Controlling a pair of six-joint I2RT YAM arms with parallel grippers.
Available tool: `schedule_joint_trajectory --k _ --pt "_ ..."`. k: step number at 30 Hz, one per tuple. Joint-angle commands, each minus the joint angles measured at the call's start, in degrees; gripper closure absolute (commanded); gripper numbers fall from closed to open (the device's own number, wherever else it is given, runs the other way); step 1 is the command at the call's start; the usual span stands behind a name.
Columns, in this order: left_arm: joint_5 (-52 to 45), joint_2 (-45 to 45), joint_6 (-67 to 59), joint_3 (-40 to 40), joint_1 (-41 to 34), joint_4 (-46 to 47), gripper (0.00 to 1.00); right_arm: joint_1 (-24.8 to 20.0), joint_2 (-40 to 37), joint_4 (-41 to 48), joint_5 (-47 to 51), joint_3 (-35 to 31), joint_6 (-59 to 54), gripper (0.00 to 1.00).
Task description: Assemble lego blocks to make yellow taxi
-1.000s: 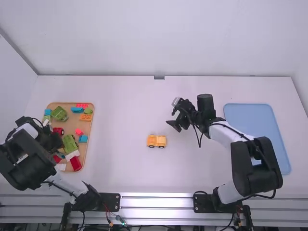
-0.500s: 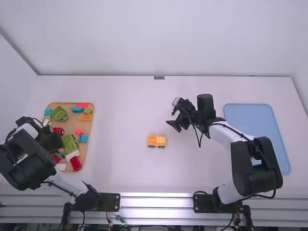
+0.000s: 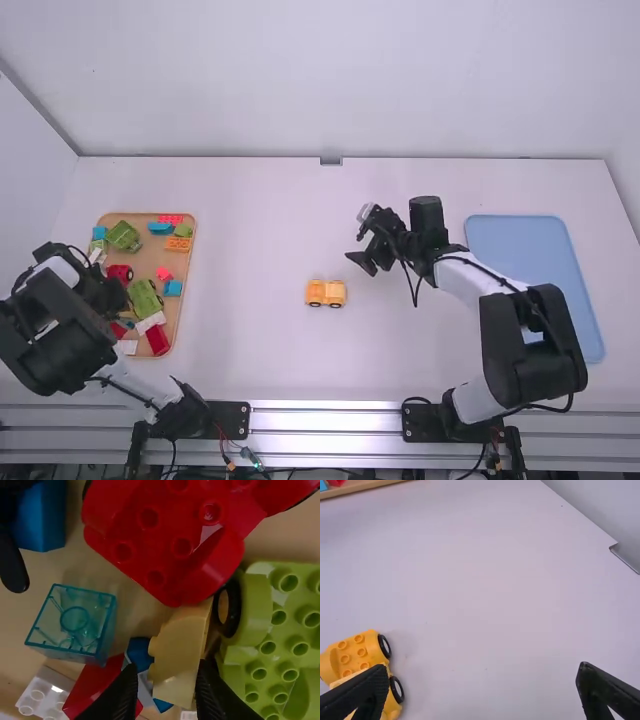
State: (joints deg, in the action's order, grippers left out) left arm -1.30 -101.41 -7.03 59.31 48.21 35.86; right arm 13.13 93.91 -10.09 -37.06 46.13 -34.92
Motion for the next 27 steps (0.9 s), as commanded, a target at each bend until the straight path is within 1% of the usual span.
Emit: schedule_joint_trajectory --k 1,3,19,27 --pt "-1.5 -0.4 0.0 0.1 -0.2 -0.4 0.7 -0.1 -0.3 0.0 -0.1 1.5 0.0 0.01" --pt "-4.4 -0.4 -2.4 -0.6 -0.2 -1.7 0.7 0.0 -0.3 0.0 -0.2 1.5 0.0 0.01" --pt "-3.8 -0.4 -3.1 -5.0 -0.2 -7.5 0.7 0.0 -0.3 0.0 -0.2 1.5 0.0 0.02" --pt "-4.2 -0.4 -3.1 -5.5 -0.2 -8.8 0.72 0.0 -0.3 0.0 -0.3 1.5 0.0 0.01"
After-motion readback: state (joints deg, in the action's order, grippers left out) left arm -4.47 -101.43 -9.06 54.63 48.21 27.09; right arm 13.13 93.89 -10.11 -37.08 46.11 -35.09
